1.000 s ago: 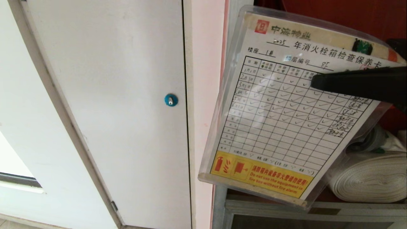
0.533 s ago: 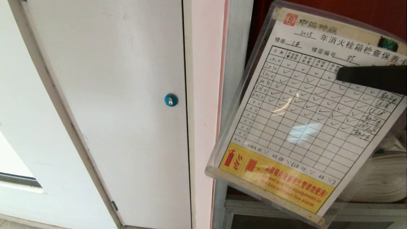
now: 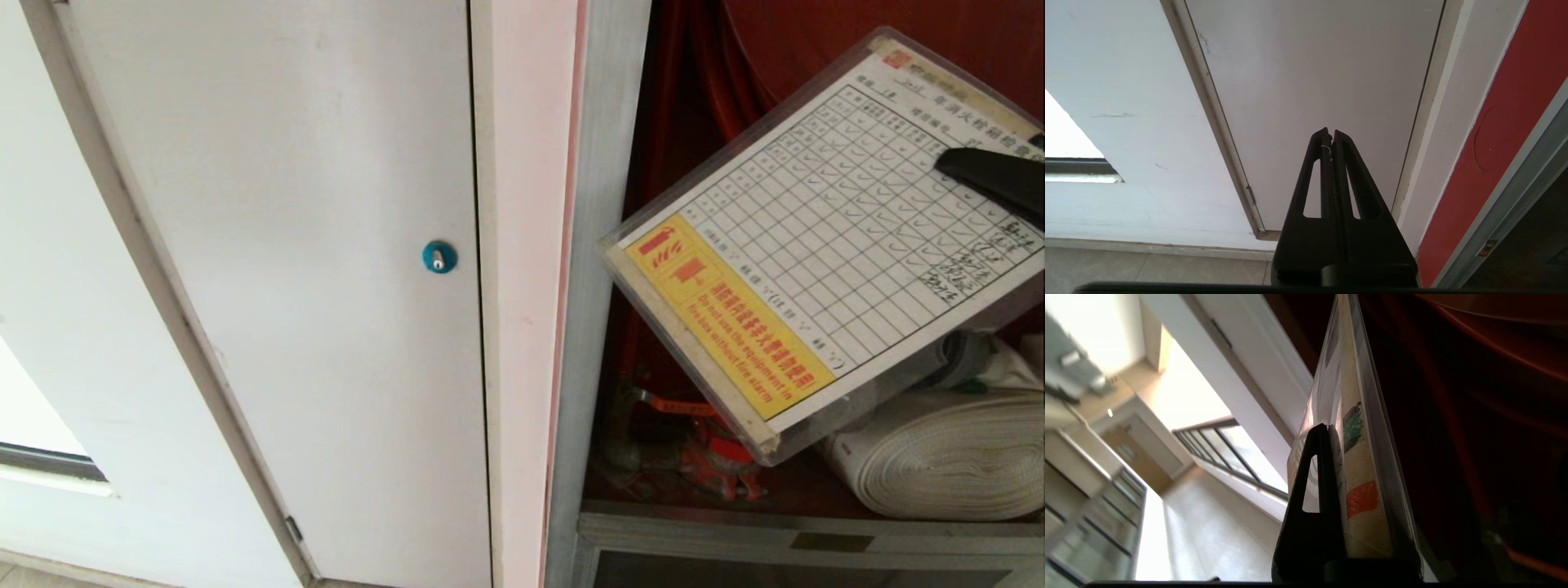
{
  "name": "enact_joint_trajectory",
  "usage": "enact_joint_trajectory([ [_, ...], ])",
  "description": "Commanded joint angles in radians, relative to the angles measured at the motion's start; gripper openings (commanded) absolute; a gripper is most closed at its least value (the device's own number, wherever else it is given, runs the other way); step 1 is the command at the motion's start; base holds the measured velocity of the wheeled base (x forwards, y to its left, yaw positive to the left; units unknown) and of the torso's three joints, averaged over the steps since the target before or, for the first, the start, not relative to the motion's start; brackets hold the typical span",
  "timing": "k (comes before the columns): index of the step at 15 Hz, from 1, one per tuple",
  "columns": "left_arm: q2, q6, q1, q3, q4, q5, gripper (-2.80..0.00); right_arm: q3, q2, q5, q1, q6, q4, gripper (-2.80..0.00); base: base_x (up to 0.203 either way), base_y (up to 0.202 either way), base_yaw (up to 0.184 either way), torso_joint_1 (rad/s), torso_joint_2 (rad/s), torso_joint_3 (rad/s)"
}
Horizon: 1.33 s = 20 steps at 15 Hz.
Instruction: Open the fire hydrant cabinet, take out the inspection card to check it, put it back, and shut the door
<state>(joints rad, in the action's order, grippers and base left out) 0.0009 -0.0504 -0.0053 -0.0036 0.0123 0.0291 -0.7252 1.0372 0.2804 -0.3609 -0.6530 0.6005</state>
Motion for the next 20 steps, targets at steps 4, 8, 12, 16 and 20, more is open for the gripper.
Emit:
enact_joint_trajectory([
  [4, 0.001, 0.0, 0.0, -0.001, 0.0, 0.0, -2.8, 0.153, -0.092, -0.01, 0.12, -0.207, 0.018, -2.8, 0.0, 0.0, 0.0, 0.0, 0.0, 0.0],
  [8, -0.001, 0.0, 0.0, 0.001, 0.0, 0.0, -2.8, 0.216, -0.132, -0.081, 0.147, -0.37, 0.005, -2.8, 0.0, 0.0, 0.0, 0.0, 0.0, 0.0],
  [12, -0.001, 0.0, -0.001, 0.001, 0.0, 0.0, -2.8, 0.245, -0.117, -0.117, 0.198, -0.466, -0.087, -2.8, 0.0, 0.0, 0.0, 0.0, 0.0, 0.0],
  [16, 0.001, 0.0, 0.0, 0.0, 0.0, 0.0, -2.8, 0.219, -0.028, -0.115, 0.301, -0.556, -0.084, -2.8, 0.0, 0.0, 0.0, 0.0, 0.0, 0.0],
  [20, 0.001, 0.0, -0.001, 0.0, 0.0, 0.0, -2.8, 0.165, 0.1, -0.115, 0.358, -0.649, -0.081, -2.8, 0.0, 0.0, 0.0, 0.0, 0.0, 0.0],
])
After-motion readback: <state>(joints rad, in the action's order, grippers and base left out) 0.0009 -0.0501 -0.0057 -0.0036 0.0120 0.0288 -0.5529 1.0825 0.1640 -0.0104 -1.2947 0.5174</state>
